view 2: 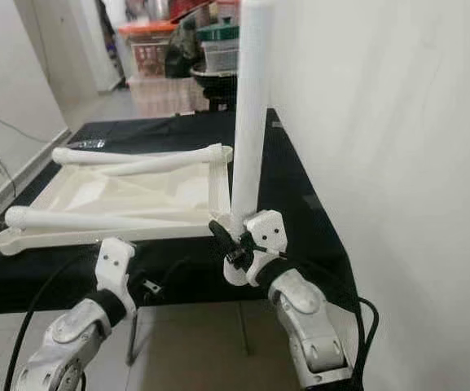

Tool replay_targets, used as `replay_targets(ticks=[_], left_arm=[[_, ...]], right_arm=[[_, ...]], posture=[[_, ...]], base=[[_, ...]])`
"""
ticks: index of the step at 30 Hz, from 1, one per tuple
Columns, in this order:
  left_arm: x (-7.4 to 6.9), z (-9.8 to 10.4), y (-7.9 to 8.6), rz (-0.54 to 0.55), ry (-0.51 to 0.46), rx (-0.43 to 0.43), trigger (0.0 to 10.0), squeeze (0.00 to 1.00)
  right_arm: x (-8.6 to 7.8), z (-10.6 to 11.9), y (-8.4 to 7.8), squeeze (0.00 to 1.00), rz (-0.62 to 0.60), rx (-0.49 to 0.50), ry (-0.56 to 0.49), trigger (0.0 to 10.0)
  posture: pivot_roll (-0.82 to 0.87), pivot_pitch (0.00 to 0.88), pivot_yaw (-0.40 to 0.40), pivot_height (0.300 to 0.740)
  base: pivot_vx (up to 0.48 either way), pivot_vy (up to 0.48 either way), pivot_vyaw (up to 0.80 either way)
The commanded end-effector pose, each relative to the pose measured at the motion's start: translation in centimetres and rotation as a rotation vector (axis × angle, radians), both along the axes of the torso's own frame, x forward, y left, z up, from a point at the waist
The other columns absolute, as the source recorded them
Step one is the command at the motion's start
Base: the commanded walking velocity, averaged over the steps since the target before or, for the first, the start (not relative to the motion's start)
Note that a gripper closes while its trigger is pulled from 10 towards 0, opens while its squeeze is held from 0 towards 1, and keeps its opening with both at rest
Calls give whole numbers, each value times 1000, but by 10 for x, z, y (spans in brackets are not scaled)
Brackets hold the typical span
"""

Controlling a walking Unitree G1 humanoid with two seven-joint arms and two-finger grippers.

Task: Building children table

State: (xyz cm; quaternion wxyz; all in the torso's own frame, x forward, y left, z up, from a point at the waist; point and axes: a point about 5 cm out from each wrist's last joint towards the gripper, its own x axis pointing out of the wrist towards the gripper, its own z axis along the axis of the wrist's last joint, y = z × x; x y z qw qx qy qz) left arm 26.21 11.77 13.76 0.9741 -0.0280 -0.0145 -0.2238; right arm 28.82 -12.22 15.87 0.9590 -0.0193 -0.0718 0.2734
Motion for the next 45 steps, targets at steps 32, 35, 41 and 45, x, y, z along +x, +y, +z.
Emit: replay_targets(ticks=[32,35,41,45], left_arm=[[-25,0,-7,-147,51,99,10000,0],[-29,1,-9,-178,50,104,10000,0],[-48,4,-20,-311,52,121,0,0],[-54,5,-23,-350,58,127,0,0]], right_arm=[[-3,44,1,0,438,-72,-52,10000],[-3,48,2,0,558,-135,-45,10000],[6,57,-4,0,706,-237,-11,10000],[12,60,-10,0,753,-239,17,10000]], posture=[[6,0,66,740],[8,0,66,740],[19,34,51,740],[22,48,47,740]], base=[[223,0,148],[0,0,0],[0,0,0],[0,0,0]])
